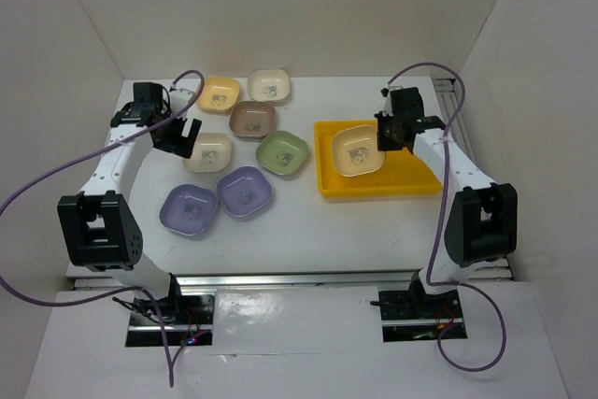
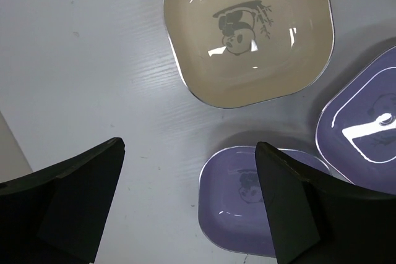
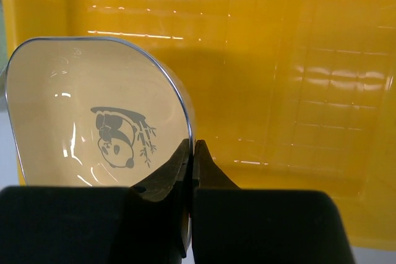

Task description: Place the plates into the plastic bin on the countertop

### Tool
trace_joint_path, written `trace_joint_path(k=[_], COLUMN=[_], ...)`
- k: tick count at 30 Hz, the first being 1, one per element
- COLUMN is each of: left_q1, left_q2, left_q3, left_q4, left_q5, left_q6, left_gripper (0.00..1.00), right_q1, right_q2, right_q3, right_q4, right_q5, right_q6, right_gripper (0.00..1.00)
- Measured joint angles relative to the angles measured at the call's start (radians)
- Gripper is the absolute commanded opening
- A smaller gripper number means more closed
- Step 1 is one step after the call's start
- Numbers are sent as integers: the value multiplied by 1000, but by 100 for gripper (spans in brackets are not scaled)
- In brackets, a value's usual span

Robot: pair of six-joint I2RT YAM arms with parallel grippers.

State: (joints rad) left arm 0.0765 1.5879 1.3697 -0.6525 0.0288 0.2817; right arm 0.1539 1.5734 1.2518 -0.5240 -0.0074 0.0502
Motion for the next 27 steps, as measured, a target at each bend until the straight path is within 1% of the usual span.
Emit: trace_joint_path(k=[4,6,12,13,14,15,16,18,19,20,25,27], left_q1=[23,36,69,72,74,76,76,77,77,77,79,82], left_q2=[0,-1,-3,-6,-13,-20,-29,-52,-63,-74,-118,-126], left_q3=[-21,-41,-96,-103,-113,-122,-131,-148,-155,-163,-217,-241], left_q4=[-1,-2,-26,-29,-27,-29,-33,-38,-44,-43,-48,-51], left_q5=[71,93,137,142,147,151,153,162,167,171,188,190], left_q6=[6,8,26,30,32,35,38,53,58,61,92,108], left_gripper=[100,100,100,100,100,100,100,100,100,100,100,98], right_q1=[0,0,0,0,0,0,0,0,2,5,32,57], right_q2=[71,108,199,208,217,225,231,237,237,237,237,233], right_q3=[6,7,29,37,45,53,62,83,95,112,218,246], right_q4=[28,42,68,68,70,76,81,94,99,105,116,117], right_q5=[14,19,27,27,27,28,28,30,31,35,92,116], right_q6=[0,4,7,8,11,19,21,20,21,27,31,31], right_gripper=[0,3,16,20,45,67,74,76,92,100,100,100])
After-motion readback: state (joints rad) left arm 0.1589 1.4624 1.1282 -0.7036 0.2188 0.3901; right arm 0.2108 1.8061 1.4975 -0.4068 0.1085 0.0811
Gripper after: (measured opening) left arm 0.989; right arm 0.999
